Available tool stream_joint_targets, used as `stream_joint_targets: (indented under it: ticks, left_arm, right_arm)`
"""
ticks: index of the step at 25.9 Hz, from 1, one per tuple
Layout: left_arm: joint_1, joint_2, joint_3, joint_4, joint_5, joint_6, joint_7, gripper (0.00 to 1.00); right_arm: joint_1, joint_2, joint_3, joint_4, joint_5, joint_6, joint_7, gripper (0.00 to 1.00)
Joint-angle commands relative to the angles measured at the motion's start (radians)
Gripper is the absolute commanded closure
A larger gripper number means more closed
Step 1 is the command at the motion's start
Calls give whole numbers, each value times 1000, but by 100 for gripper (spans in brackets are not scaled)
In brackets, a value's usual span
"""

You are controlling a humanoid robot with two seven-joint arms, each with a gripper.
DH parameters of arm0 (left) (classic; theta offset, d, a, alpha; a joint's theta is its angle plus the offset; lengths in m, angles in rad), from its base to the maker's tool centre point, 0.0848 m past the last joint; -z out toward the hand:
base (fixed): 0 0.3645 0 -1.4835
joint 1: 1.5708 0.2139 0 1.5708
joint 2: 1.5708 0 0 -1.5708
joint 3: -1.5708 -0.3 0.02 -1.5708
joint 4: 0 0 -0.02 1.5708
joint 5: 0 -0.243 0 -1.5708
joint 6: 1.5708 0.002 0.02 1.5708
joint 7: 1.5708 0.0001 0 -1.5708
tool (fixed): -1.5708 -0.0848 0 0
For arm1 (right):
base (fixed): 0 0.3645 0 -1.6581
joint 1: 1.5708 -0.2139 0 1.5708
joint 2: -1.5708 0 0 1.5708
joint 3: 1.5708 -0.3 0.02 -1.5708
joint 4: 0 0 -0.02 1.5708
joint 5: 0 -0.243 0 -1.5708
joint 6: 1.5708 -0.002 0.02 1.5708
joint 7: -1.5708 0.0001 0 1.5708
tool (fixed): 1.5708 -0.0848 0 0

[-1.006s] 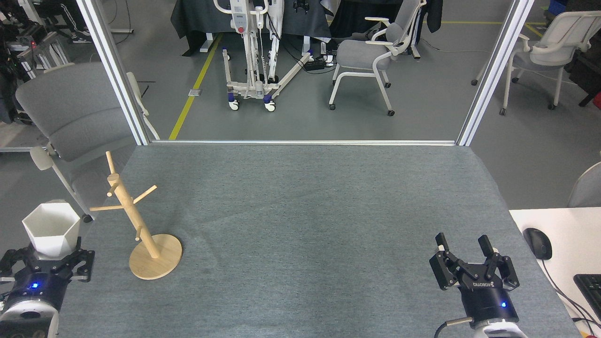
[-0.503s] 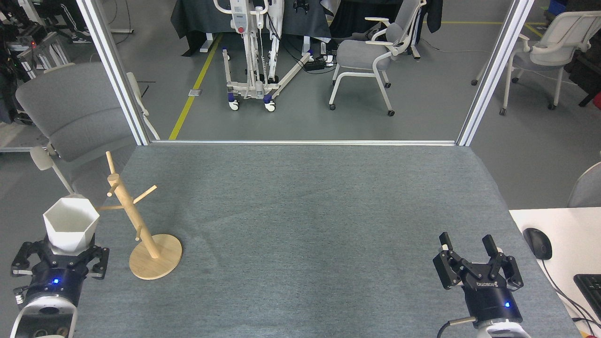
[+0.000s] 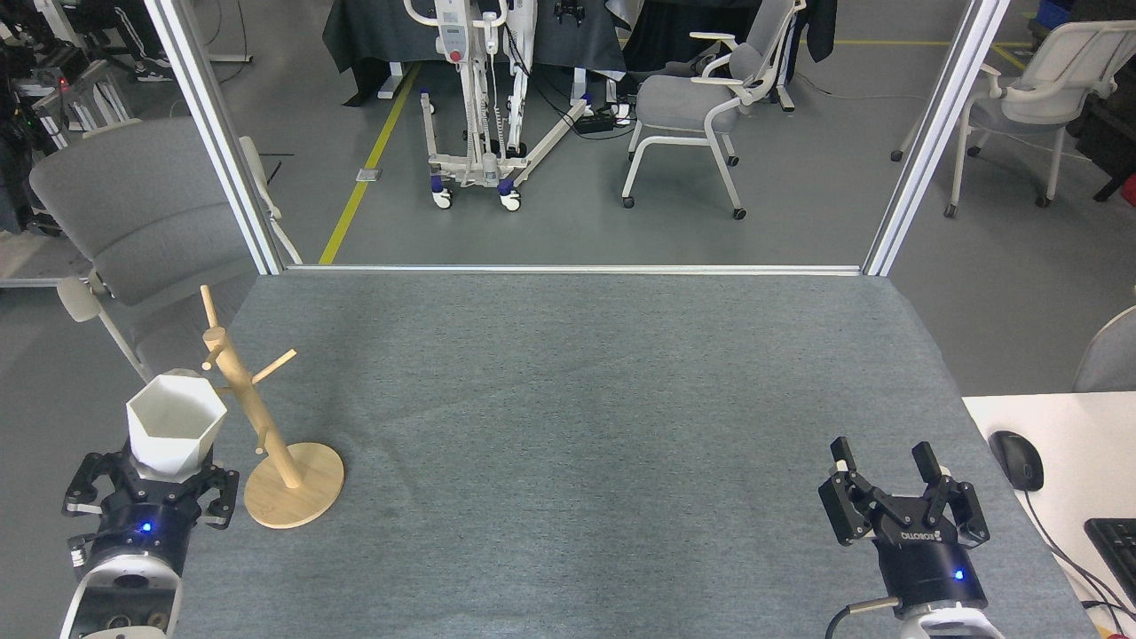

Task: Hang cup on storage rack
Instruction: 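Move the held cup with the left gripper onto a peg of the wooden stand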

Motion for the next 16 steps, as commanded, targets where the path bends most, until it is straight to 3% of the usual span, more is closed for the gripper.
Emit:
stream_joint_targets:
  ticks: [1, 4, 6, 9, 12, 16]
  left_arm:
    - [3, 0, -22, 4, -11, -1, 2, 100]
    - [3, -1, -25, 15, -13, -1, 2, 98]
    - [1, -4, -25, 27, -15, 2, 0, 58]
    - [1, -4, -25, 33, -13, 3, 5, 18]
    - [1, -11, -25, 35, -13, 3, 5, 8]
    - [7, -18, -25, 49, -11, 2, 8, 3]
  right_arm:
    - [-2, 0, 0, 0, 1, 0, 0, 0]
    - [-2, 2, -1, 2, 2, 2, 0, 0]
    - [-2, 0, -3, 2, 2, 2, 0, 0]
    - [-2, 0, -3, 3, 2, 3, 0, 1]
    - [-2, -2, -3, 6, 2, 3, 0, 0]
    - [-2, -2, -3, 9, 1, 3, 0, 0]
